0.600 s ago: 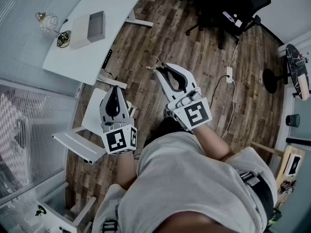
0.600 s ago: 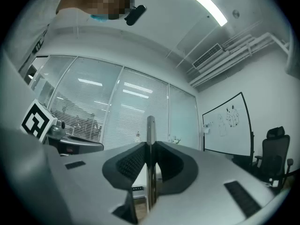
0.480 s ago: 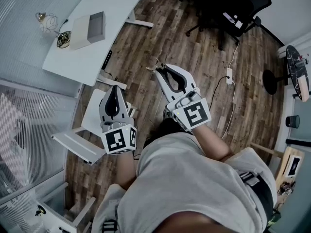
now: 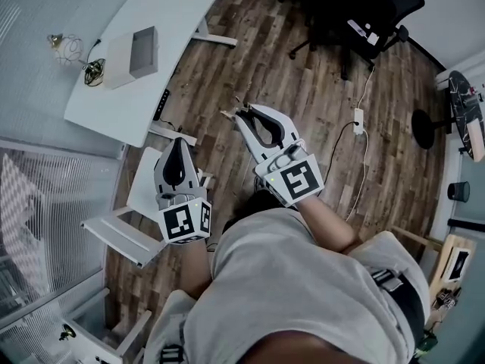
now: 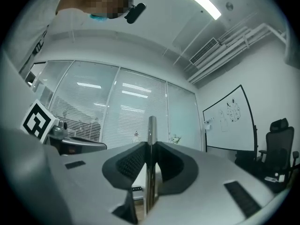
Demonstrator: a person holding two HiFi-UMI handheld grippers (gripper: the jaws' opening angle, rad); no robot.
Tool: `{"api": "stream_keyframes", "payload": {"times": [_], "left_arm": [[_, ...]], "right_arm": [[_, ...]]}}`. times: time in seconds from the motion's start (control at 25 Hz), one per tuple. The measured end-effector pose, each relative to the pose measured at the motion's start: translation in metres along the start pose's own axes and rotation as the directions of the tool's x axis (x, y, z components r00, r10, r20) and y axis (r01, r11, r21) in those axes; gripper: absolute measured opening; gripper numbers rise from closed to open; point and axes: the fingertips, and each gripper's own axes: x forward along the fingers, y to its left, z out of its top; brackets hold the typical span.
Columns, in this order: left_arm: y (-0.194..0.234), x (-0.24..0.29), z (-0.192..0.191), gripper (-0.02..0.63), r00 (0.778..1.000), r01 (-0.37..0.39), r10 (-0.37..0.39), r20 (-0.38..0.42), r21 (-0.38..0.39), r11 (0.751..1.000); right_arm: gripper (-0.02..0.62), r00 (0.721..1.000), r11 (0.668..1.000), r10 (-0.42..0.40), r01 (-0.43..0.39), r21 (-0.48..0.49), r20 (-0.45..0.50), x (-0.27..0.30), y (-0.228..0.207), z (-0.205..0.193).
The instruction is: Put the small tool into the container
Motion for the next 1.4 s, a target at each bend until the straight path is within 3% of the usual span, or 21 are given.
{"api": "stream_keyframes", "payload": {"times": [0.16, 0.32, 0.52, 0.72, 1.12, 1.4], "left_arm": [[-0.013, 0.026, 0.000, 0.025, 1.000, 0.011, -0.011, -0.009, 0.011, 1.000], [-0.031, 0.055, -0.003, 0.025, 0.999, 0.032, -0.033, -0.012, -0.013, 0.999], [-0.059, 0.088, -0.004, 0.025, 0.999, 0.040, -0.041, -0.023, -0.018, 0.999], [-0.067, 0.113, -0.009, 0.023, 0.997, 0.059, -0.058, -0.057, 0.007, 0.998], [-0.025, 0.185, -0.024, 0.025, 0.995, 0.064, -0.064, -0.071, -0.008, 0.998], [0.032, 0.259, -0.024, 0.025, 0.992, 0.081, -0.082, -0.093, -0.014, 0.997]], "right_arm": [[0.087, 0.998, 1.000, -0.010, 0.011, 0.010, -0.063, -0.001, -0.026, -0.014], [0.087, 0.999, 1.000, -0.011, 0.011, 0.003, 0.031, 0.004, -0.057, -0.003], [0.087, 0.998, 0.999, -0.040, 0.042, 0.032, -0.057, -0.004, -0.103, -0.019], [0.087, 1.000, 0.998, -0.025, 0.026, 0.058, -0.009, 0.008, -0.123, -0.021], [0.087, 0.999, 0.998, -0.015, 0.017, 0.059, -0.032, 0.082, -0.149, -0.047], [0.087, 1.000, 0.999, -0.013, 0.014, 0.040, -0.023, 0.169, -0.170, -0.053]]}}
